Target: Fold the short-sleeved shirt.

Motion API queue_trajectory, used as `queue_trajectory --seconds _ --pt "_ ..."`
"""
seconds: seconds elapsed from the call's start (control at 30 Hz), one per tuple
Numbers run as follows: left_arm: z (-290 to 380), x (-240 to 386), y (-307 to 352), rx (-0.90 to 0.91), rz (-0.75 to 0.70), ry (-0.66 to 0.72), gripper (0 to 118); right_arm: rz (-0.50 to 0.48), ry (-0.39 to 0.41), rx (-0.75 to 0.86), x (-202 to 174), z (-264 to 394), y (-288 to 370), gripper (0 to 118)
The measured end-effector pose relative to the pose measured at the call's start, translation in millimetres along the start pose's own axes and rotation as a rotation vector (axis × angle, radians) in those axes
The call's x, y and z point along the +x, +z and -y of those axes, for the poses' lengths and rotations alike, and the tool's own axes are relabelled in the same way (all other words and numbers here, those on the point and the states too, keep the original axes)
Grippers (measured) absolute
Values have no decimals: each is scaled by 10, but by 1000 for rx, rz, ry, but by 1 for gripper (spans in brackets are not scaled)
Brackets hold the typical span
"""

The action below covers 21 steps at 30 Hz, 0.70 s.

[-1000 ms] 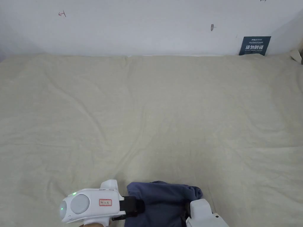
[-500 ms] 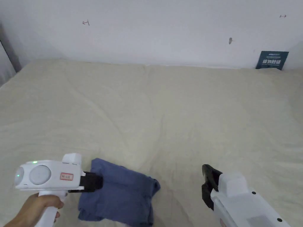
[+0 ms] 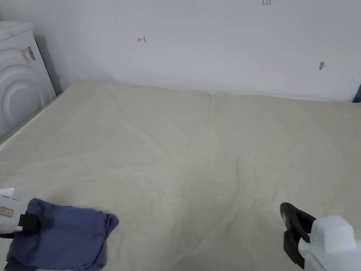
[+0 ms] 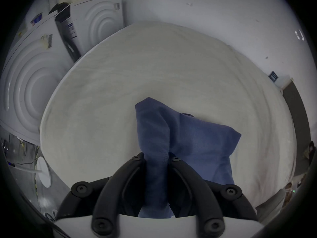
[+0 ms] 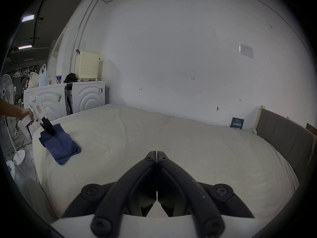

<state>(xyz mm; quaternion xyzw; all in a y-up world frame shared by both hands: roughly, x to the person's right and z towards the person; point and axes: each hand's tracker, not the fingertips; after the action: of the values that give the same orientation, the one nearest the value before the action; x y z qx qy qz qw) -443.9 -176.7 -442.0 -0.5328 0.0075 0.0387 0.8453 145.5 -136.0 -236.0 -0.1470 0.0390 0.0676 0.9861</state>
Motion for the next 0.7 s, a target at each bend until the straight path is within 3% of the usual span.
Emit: queue_trajectory --seconds 0.03,0.1,0.13,0.17,0.2,0.23,0.63,0.7 --pt "3 -39 -18 2 -2 9 24 0 2 -5 -10 -3 -34 2" --pt "-19 -99 -66 7 -7 22 44 -1 -2 -12 -15 -2 -82 2" --pt "-18 -96 -74 21 -40 35 63 2 -2 -17 -10 -8 -100 2" --pt "-19 -91 -68 38 -77 37 93 3 -1 -21 -8 -14 -101 2" --pt "-33 -89 -68 57 -99 44 111 6 -2 -21 -3 -19 -94 2" --pt "-27 -57 -33 73 -120 58 117 7 -7 -20 13 -34 -77 2" --pt "125 1017 1571 601 -36 26 105 124 -34 88 227 -332 268 2" --pt "227 1299 1886 705 -7 13 104 142 -37 120 541 -577 680 2"
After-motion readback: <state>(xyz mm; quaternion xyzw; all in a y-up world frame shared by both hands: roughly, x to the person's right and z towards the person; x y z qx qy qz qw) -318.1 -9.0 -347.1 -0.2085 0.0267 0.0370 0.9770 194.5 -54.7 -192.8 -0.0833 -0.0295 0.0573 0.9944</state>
